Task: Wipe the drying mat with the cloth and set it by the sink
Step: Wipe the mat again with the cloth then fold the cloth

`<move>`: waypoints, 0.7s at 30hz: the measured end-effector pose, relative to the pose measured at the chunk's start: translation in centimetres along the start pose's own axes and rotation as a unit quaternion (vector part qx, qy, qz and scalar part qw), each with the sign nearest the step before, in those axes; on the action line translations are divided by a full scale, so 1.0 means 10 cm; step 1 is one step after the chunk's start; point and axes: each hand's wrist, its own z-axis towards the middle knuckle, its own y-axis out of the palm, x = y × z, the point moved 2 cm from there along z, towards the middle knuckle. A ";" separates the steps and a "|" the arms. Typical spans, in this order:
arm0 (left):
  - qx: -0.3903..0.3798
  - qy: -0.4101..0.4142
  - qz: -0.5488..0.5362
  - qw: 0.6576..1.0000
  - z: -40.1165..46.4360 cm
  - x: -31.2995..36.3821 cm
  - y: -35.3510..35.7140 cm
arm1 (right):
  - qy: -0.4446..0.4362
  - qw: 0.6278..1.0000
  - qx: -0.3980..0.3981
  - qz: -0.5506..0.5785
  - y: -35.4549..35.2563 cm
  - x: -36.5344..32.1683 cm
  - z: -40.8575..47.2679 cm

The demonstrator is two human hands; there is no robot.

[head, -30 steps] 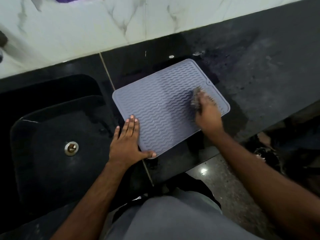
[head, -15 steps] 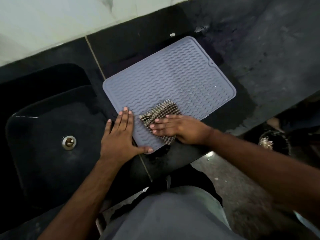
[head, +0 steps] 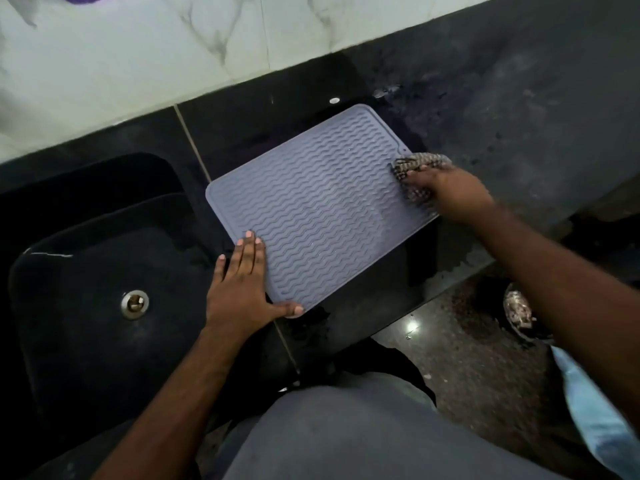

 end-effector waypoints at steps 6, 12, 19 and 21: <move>-0.001 -0.003 0.015 1.000 -0.01 0.02 -0.01 | 0.213 0.938 0.167 0.216 0.77 -1.51 -0.44; 0.026 -0.007 0.012 1.000 -0.01 -0.01 0.01 | -0.026 0.953 0.066 0.295 1.04 -2.80 -0.80; 0.000 0.005 0.003 1.000 0.00 -0.07 0.03 | -0.409 0.912 0.006 0.033 0.86 -1.71 -0.76; -0.003 0.010 -0.001 1.000 -0.01 -0.07 0.02 | -0.424 0.905 -0.003 0.016 0.63 -1.29 -0.60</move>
